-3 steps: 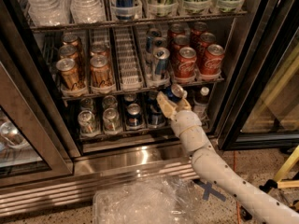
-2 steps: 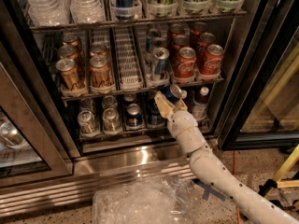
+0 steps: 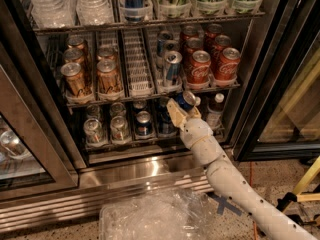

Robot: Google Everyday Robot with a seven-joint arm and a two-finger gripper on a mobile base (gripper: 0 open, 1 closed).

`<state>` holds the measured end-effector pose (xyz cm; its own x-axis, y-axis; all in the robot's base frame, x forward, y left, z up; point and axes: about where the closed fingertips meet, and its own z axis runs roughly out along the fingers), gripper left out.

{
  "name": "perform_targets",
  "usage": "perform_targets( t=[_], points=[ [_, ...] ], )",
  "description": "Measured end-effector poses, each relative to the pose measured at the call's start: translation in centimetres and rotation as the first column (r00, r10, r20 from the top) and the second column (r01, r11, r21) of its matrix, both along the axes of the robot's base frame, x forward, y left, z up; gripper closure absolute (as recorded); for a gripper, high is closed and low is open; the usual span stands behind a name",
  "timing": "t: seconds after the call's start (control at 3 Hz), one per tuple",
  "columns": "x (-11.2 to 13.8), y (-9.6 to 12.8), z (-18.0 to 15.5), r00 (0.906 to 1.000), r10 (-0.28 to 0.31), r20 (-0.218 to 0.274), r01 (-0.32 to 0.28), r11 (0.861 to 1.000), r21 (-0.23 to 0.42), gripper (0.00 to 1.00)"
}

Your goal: Pick pepsi can from bottom shelf of fridge

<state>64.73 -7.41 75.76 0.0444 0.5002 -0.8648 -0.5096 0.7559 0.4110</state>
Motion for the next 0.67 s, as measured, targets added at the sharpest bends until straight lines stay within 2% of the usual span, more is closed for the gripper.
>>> perform_targets(
  t=[0.33, 0.67],
  points=[
    [-2.0, -2.7, 2.1, 0.9981, 0.037, 0.048, -0.040, 0.997, 0.063, 1.00],
    [-5.4, 0.3, 4.2, 0.9808, 0.132, 0.143, -0.141, 0.989, 0.053, 1.00]
  ],
)
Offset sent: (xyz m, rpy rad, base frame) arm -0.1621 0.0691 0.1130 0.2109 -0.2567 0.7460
